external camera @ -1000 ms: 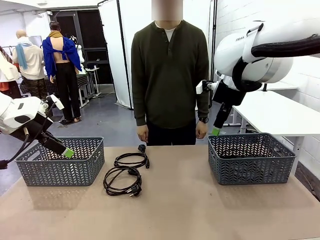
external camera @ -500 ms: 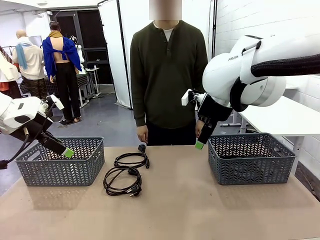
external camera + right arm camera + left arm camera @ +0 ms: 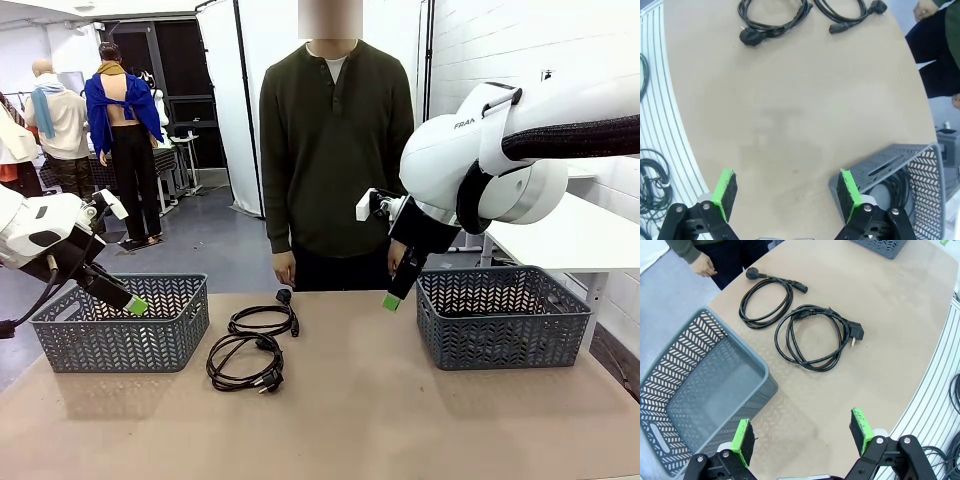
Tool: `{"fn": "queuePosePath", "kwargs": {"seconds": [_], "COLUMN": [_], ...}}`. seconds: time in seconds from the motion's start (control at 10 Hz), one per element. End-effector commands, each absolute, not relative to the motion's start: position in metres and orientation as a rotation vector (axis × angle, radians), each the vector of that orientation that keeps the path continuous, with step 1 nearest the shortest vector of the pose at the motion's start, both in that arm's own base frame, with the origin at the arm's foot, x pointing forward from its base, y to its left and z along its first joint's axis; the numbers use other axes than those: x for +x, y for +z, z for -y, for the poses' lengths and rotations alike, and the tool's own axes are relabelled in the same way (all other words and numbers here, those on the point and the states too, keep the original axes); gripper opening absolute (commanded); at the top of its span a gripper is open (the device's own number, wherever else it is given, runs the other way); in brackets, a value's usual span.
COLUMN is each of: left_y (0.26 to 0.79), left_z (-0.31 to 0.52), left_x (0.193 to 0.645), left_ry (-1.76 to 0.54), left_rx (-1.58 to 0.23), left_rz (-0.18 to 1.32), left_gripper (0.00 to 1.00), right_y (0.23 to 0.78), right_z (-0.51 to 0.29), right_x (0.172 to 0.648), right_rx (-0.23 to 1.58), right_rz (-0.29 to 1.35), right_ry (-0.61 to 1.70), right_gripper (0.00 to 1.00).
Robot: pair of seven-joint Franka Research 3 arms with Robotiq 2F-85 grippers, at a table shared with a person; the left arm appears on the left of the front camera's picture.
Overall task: Organize the cables according to human instructions.
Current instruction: Pick up a bundle of cables and place it in the basket indicated by the human.
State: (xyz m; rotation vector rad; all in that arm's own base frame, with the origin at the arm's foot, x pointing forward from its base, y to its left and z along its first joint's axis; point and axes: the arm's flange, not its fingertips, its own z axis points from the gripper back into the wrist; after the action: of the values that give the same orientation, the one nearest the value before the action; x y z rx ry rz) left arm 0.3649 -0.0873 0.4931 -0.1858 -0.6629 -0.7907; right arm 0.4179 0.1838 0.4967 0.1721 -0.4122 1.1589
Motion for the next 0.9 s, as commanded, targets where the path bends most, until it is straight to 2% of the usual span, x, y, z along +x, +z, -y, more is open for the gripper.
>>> {"fn": "queuePosePath", "kwargs": {"seconds": [0.0,0.8], "left_y": [0.4929,0.4929], "left_z": [0.0868,0.0868], "left_x": [0.3656,0.3656], "left_ry": [-0.778,-0.778], "left_rx": [-0.188,-0.188], "left_rz": [0.663,0.663], "left_gripper": [1.00,1.00], "right_y": [0.4966,0.4966], "right_z": [-0.1815,-0.1815], "right_x": [0.4186,0.4186], "right_rx": [0.168,0.168], "right_rz": [0.416,0.416], "right_ry": [1.153,1.153], "right_gripper": [1.00,1.00]}}
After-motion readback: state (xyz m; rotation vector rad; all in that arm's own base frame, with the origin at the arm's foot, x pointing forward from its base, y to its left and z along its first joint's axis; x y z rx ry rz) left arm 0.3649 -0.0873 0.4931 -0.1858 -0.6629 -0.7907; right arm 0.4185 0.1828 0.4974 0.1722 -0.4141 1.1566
